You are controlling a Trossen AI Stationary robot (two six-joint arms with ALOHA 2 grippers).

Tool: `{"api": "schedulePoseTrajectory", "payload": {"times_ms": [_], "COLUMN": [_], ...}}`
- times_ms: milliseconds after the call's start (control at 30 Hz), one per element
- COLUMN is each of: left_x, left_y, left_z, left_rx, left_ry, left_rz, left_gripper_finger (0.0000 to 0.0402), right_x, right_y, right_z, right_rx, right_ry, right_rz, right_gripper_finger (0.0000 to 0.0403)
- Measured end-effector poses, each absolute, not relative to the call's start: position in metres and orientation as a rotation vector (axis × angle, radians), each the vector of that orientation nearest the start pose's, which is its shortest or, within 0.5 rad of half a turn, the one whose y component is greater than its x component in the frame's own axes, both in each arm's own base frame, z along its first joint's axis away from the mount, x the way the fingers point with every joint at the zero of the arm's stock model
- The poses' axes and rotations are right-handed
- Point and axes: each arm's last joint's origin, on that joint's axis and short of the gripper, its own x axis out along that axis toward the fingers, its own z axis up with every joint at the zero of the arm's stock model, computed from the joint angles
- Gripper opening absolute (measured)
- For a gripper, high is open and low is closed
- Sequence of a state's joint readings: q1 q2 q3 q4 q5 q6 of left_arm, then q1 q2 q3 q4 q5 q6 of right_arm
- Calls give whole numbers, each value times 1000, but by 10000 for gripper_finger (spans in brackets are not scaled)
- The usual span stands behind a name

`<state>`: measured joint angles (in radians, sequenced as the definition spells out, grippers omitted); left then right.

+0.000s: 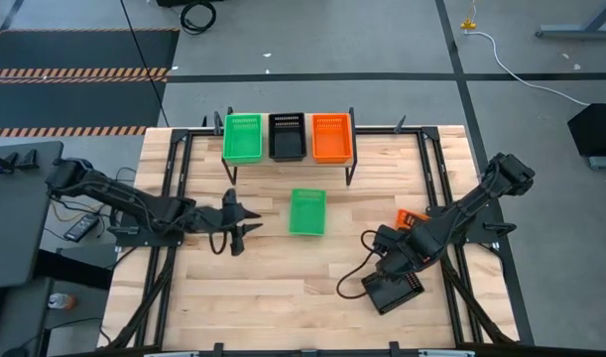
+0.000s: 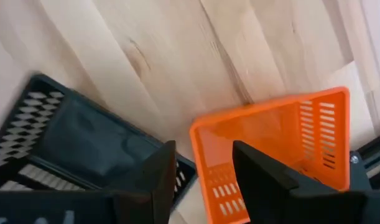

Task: Stack baskets on shelf by color
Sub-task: Stack the orange bin on top of the orange bin on the shelf

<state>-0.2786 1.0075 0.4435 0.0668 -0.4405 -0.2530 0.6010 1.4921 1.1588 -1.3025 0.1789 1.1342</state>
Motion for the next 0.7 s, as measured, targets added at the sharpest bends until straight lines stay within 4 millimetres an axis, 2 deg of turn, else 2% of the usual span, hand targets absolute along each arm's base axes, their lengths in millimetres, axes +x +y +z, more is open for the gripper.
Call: {"api": "schedulePoseTrajectory", "payload": {"times_ms": [267, 700], "left_x": [199, 194], "left_y": [-71, -91], "left_z": [190, 191], "left_rx": [-32, -31], "left_ry": [472, 431], "left_rz": [108, 65], "left_gripper_finger": [117, 117], "right_x": [184, 181], "right_y": [136, 130], "right_z": [212, 180], "right_rx": [216, 210], "right_ry": [1532, 1506], "right_rz": [-547, -496], "right_gripper_finger": [165, 165]}}
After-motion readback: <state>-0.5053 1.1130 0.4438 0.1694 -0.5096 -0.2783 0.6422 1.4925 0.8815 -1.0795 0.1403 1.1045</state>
